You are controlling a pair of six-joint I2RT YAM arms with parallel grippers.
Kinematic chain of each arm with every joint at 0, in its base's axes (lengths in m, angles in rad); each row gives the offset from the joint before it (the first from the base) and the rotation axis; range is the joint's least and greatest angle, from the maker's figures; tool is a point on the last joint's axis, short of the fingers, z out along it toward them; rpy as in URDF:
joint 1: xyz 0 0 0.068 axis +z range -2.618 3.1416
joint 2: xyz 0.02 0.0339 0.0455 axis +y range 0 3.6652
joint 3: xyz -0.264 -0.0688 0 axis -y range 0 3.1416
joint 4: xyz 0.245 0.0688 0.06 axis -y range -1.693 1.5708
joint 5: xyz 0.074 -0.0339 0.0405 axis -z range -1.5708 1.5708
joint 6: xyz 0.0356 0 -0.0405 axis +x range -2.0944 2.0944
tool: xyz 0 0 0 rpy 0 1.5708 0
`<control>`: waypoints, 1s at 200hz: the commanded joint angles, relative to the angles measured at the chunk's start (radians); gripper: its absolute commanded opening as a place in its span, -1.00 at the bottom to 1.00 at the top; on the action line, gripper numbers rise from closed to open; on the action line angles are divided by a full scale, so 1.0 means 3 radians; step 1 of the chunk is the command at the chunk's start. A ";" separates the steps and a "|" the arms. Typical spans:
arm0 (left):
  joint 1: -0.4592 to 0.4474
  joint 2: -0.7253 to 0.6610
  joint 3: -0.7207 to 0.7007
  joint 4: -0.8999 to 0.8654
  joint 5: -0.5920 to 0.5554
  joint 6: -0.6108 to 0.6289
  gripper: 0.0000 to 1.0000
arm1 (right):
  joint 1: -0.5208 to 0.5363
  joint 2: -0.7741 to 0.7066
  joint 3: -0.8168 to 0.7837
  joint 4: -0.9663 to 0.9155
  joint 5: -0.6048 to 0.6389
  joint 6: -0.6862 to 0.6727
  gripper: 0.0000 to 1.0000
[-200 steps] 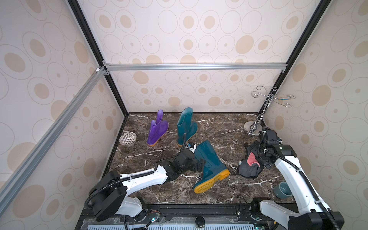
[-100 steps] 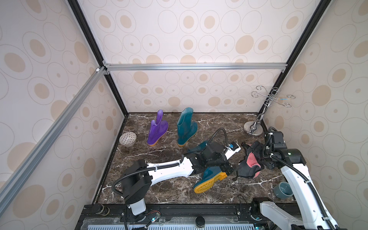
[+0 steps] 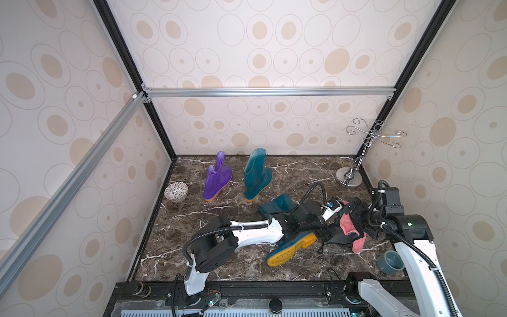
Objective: Wipe the rubber boots with a cloth
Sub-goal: Place the cleaning item at the center of the board.
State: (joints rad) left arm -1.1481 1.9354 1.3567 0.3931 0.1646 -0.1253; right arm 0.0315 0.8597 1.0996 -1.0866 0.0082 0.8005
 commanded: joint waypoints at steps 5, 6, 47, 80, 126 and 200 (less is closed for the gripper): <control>0.0011 -0.0037 -0.0101 0.0504 -0.0132 -0.0059 0.97 | 0.0008 -0.0087 0.0078 -0.0112 -0.0181 0.0112 1.00; 0.0009 -0.0033 -0.0097 0.0505 -0.0128 -0.0059 0.96 | 0.0008 -0.0090 0.0078 -0.0114 -0.0191 0.0110 1.00; 0.0009 0.0082 -0.0013 0.0496 0.0089 -0.0003 0.04 | 0.0006 -0.0212 0.0046 -0.0083 -0.0322 0.0144 0.97; 0.0019 0.0171 0.0069 0.0449 0.0100 -0.0025 -1.00 | 0.0007 -0.0207 0.0096 -0.0116 -0.0297 0.0125 0.98; 0.0037 0.0453 0.0304 0.0054 0.0035 -0.0114 -1.00 | 0.0008 -0.0133 0.0434 -0.0341 0.0086 0.0091 0.98; 0.0163 0.0695 0.0570 -0.0506 -0.0240 -0.0201 -1.00 | 0.0008 0.0001 0.1006 -0.0492 0.0447 0.0002 0.98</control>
State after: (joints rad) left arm -1.1255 2.1201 1.4605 0.3161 0.1364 -0.1692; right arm 0.0319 0.8555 1.3365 -1.1904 0.0582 0.7948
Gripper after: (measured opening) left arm 0.050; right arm 0.991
